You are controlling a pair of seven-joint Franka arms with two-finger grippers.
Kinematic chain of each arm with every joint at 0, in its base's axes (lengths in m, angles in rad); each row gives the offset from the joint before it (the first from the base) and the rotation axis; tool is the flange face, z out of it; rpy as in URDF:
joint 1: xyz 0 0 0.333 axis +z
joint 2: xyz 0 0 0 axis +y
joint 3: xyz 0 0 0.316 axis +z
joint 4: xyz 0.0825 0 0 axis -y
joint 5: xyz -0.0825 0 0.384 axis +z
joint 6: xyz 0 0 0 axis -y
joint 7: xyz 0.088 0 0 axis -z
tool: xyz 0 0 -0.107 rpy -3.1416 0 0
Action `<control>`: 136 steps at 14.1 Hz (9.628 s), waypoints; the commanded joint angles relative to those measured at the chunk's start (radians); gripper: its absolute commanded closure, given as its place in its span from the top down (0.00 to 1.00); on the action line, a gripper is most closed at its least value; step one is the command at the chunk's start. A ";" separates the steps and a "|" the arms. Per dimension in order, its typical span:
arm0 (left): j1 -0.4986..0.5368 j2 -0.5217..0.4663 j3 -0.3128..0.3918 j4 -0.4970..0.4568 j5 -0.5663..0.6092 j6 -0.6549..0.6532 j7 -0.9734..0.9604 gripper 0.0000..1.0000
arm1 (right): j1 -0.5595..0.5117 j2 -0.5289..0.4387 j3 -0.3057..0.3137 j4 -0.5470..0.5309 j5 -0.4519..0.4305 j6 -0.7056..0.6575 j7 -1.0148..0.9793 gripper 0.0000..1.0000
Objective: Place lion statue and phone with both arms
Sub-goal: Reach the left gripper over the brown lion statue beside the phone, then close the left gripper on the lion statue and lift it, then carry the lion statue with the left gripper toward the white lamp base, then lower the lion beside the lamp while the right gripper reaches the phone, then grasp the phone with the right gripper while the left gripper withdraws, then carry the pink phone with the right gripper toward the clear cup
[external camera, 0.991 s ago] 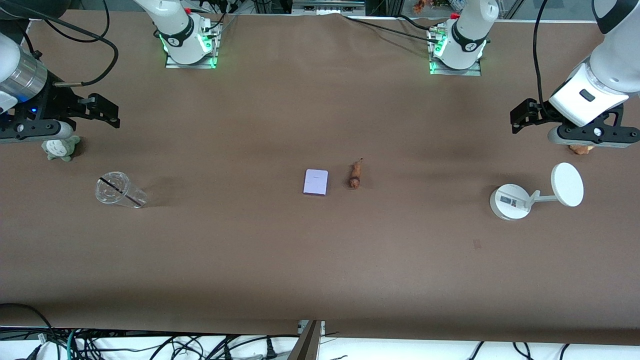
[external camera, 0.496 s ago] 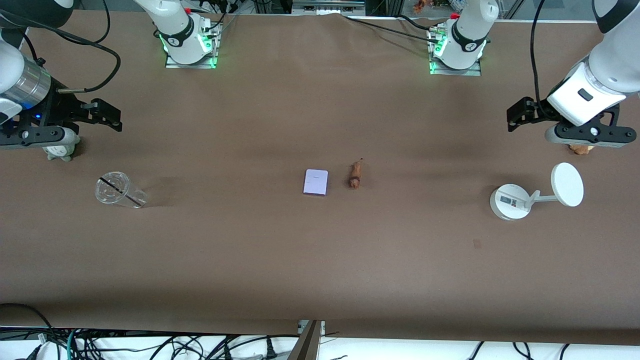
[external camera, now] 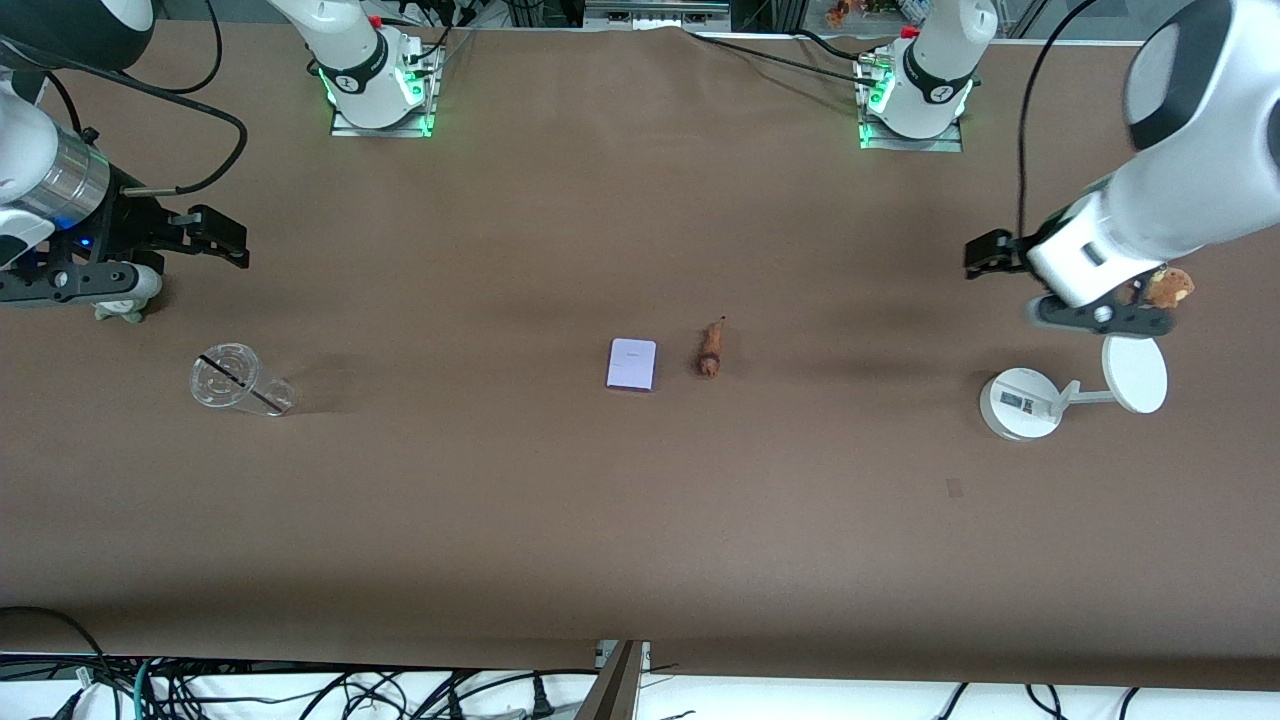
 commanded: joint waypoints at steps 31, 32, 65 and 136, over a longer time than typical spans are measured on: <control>-0.410 0.382 -0.057 -0.335 -0.019 1.165 -0.196 0.07 | 0.017 0.016 0.000 0.028 0.004 -0.020 -0.016 1.00; -0.396 0.363 -0.057 -0.333 -0.019 1.125 -0.176 0.06 | 0.014 0.016 -0.001 0.028 0.004 -0.022 -0.017 1.00; 0.169 0.330 -0.054 -0.363 0.113 0.893 0.154 0.80 | 0.337 0.173 0.002 0.062 0.015 0.117 0.444 1.00; 0.060 -0.156 0.045 -0.068 0.101 0.100 0.070 1.00 | 0.279 0.434 -0.250 -0.326 0.030 0.884 -0.008 0.28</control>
